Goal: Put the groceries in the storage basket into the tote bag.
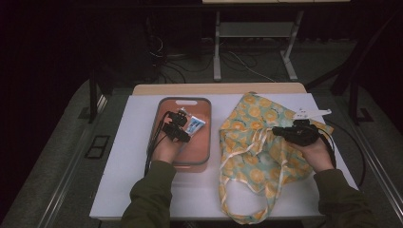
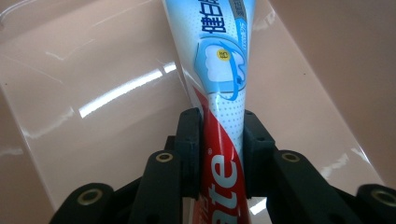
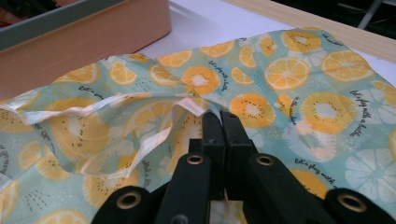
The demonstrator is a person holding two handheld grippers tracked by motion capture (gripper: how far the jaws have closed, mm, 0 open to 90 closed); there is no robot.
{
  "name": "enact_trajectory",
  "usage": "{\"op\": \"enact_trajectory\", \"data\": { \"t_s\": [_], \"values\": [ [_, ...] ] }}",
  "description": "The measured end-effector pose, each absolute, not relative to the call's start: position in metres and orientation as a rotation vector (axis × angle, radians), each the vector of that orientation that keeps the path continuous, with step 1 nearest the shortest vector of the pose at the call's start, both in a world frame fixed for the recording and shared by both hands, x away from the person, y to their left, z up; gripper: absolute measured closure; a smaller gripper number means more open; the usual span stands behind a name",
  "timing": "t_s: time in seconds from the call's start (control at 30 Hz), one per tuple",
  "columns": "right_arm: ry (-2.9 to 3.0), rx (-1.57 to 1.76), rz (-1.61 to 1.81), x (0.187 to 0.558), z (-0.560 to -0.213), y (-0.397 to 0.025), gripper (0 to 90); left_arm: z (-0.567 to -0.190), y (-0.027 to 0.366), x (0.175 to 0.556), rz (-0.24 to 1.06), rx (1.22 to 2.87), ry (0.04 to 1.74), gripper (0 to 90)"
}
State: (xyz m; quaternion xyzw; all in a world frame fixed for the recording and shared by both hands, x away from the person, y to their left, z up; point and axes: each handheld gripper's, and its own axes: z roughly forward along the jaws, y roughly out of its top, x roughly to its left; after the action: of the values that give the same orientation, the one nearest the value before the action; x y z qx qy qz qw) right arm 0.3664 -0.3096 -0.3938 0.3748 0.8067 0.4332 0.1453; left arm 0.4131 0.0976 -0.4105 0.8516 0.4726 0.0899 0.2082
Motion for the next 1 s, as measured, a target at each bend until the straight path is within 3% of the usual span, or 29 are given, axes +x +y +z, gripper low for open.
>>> {"op": "enact_trajectory", "data": {
  "t_s": [0.3,0.53,0.73,1.0],
  "values": [
    [2.320,1.080,1.250,0.367,-0.394,-0.311,89.5,-0.400,0.095,0.413,0.241,2.384,1.227,74.8],
    [2.318,1.088,1.247,0.368,-0.394,-0.311,89.5,-0.356,0.094,0.410,0.338,2.355,1.106,75.1],
    [2.314,1.088,1.247,0.368,-0.394,-0.311,89.5,-0.329,0.077,0.397,0.299,2.334,0.959,75.2],
    [2.309,1.089,1.252,0.368,-0.393,-0.312,89.5,-0.325,0.028,0.365,0.148,2.376,0.714,75.2]
  ]
}}
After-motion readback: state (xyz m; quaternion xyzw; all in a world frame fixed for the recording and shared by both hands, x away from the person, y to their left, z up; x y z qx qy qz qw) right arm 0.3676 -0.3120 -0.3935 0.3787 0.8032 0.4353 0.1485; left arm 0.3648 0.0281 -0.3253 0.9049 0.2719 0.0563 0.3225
